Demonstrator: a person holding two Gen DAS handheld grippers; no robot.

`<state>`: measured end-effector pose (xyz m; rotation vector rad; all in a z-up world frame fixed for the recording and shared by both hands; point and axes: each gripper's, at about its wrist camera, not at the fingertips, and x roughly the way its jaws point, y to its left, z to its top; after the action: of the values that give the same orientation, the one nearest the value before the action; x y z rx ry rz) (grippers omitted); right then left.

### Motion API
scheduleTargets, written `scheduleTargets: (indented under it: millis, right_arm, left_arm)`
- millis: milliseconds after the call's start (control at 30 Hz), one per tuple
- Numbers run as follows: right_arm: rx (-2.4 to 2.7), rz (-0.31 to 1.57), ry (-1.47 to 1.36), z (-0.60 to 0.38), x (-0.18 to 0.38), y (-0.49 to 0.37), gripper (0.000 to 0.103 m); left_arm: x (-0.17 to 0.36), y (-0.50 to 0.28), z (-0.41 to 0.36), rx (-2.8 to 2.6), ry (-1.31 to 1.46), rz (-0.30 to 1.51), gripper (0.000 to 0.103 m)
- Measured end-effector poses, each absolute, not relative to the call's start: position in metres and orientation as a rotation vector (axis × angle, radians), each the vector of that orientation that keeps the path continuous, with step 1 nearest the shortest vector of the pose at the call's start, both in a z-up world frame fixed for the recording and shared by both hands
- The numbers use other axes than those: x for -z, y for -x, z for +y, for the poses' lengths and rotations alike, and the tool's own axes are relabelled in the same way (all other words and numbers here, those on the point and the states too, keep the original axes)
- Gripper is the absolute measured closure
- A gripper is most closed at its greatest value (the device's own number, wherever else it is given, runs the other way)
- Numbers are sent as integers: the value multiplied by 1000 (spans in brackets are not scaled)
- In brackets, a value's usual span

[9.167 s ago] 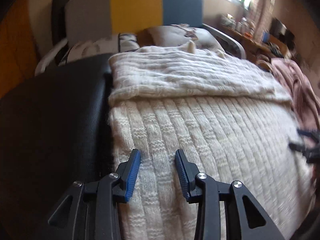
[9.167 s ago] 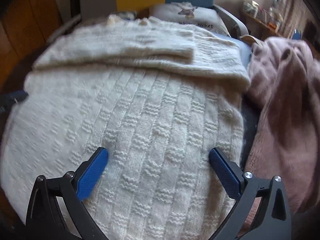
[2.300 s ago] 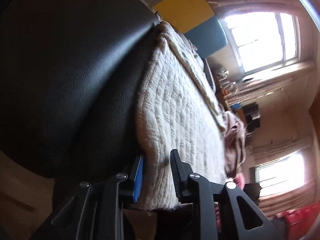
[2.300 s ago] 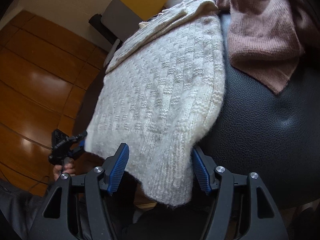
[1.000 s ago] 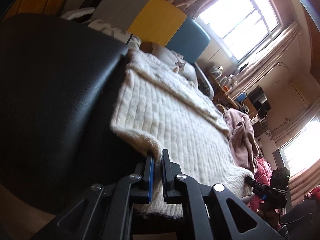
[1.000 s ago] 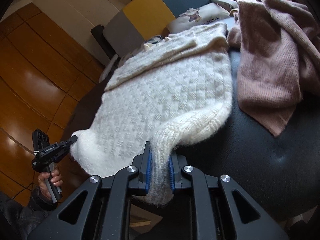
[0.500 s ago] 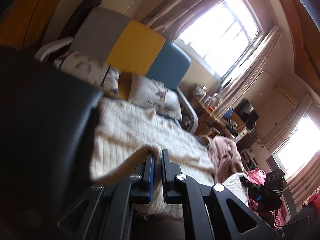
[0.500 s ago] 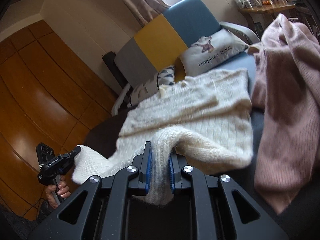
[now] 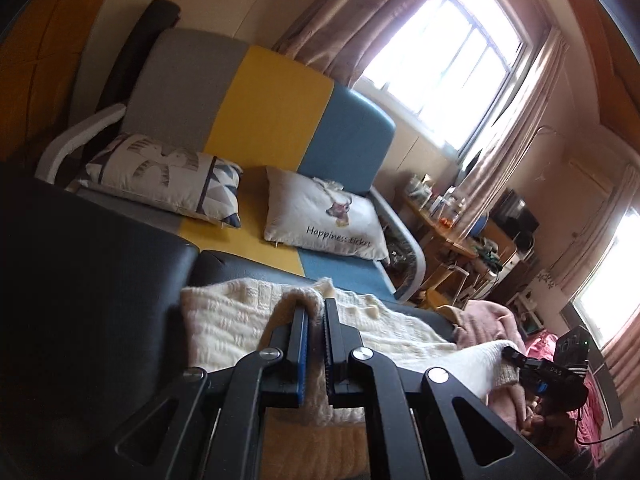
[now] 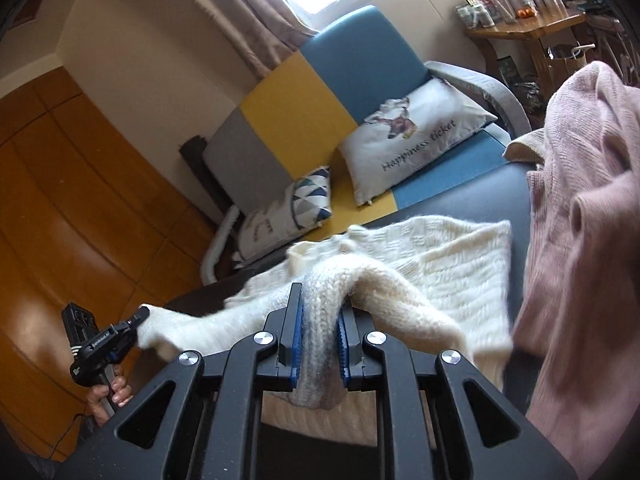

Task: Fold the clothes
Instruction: 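Lift the hem with both grippers and fold it toward the collar, then open both grippers and release the folded hem onto the sweater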

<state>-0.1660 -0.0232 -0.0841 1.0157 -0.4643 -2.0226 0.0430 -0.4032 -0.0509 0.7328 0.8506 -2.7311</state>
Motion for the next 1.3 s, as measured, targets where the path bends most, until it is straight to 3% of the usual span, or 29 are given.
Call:
scheduleTargets:
  millis: [500,733,933,1000,1067,1300]
  right_arm:
    - [1997,-522,-1253,-51,149,245,88]
    - [1841,-845,-1424,-36,185,273,83]
    - [1827,-866,-1431,-28,174,279,75]
    - [1838,-858,-1414,-28,166,281,62]
    - [1849,-849,-1397,-28,157,284,55]
    - [1906,-785,-1376,-26,143,282,54]
  left_arm:
    - [110,43,-450,2584,-955,923,97]
    - [139,69,-466,2481,-1098,960,94]
    - [146,66,-475,2465,-1104,1008,91]
    - [144,66,-475,2463,-1112,987,91]
    - [142,67,-474,2460,-1121,968,90]
    - [127,65,-470,2461,-1098,865,87]
